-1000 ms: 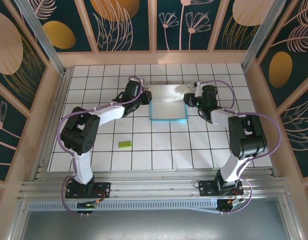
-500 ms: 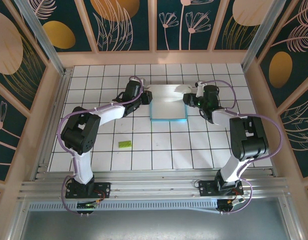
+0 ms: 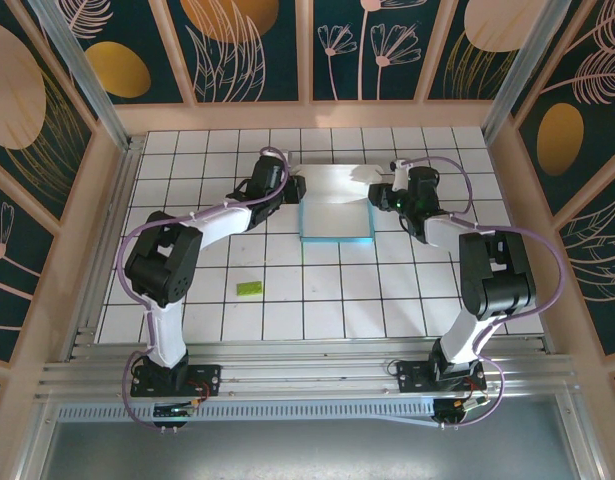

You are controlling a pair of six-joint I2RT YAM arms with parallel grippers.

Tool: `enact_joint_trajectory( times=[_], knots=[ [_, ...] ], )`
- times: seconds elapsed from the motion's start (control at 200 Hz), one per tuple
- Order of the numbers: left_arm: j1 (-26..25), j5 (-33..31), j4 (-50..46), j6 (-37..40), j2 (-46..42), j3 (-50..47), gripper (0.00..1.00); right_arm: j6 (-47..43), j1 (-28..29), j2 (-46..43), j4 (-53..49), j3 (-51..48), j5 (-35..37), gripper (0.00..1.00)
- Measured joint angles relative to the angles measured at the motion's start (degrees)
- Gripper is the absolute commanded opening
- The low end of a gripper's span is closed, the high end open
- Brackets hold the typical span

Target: Fold the paper box

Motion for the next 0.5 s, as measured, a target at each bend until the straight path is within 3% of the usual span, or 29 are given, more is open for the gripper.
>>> enact_joint_trajectory(
  times=[0.13, 0.501],
  knots=[
    [0.0, 0.4, 0.0, 0.2, 0.9, 0.2, 0.18, 0.1, 0.0, 0.3, 0.0, 0.1, -0.7, 0.28],
    [0.0, 2.3, 0.0, -1.0, 1.1, 0.2, 0.15, 0.8, 0.5, 0.5, 0.1, 0.1, -1.7, 0.23]
  ],
)
